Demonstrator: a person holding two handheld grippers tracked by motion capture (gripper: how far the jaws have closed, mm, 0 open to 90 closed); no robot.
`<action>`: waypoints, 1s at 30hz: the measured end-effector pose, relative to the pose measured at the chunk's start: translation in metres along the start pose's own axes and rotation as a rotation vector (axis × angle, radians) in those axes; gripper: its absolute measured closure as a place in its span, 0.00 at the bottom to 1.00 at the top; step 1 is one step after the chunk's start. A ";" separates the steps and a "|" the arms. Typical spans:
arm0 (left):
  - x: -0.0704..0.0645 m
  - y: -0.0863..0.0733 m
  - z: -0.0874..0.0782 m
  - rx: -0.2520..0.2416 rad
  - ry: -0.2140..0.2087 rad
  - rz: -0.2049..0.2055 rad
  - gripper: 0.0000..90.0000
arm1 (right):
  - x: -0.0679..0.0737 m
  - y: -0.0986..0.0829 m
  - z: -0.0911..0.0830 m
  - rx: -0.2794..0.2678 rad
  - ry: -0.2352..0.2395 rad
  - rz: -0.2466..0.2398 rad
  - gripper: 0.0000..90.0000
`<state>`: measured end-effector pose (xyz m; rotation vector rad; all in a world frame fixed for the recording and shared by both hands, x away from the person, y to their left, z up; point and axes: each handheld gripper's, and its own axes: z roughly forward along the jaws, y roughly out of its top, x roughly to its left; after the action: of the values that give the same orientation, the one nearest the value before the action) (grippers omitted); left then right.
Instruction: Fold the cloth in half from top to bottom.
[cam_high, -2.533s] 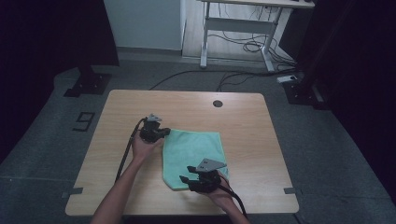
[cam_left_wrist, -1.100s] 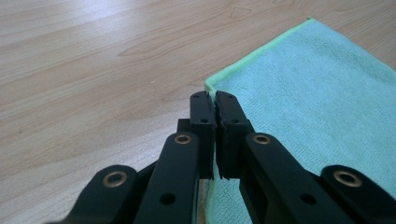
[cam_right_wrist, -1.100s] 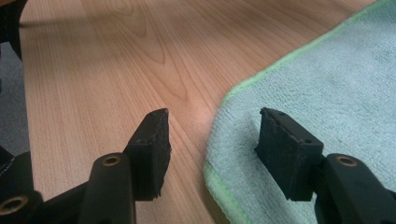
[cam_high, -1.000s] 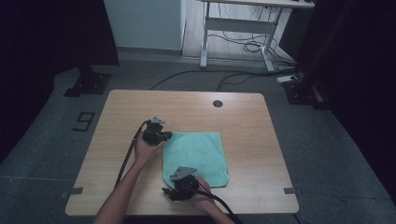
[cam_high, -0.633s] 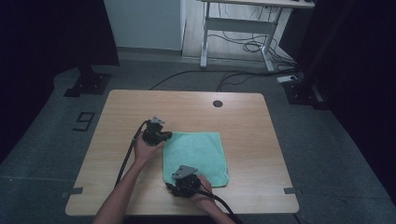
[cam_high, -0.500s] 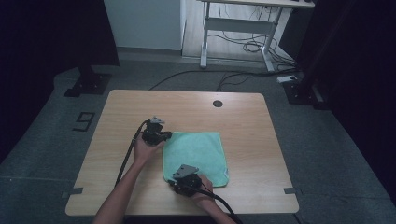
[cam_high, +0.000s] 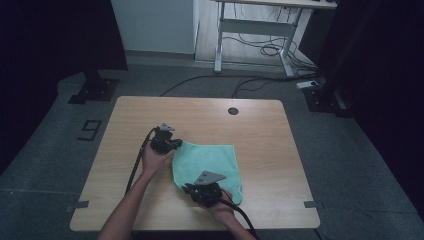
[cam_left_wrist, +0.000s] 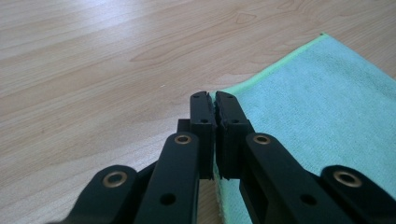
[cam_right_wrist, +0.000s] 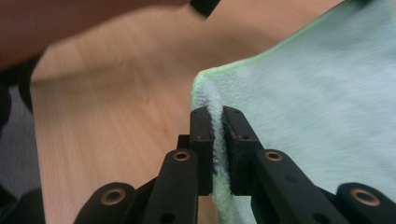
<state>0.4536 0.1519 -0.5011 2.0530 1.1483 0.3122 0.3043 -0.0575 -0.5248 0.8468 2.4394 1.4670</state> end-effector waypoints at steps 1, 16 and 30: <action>0.000 0.000 0.000 0.004 0.003 0.003 0.96 | -0.006 0.001 -0.003 -0.005 -0.014 0.019 0.91; -0.006 -0.001 0.005 0.019 0.002 0.013 0.96 | -0.060 -0.019 -0.016 0.039 -0.123 0.201 0.81; -0.009 -0.002 0.008 0.025 -0.004 0.019 0.96 | -0.061 -0.016 -0.031 0.031 -0.231 0.133 0.66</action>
<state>0.4514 0.1410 -0.5062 2.0867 1.1365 0.3044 0.3354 -0.1201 -0.5318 1.1362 2.2788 1.2929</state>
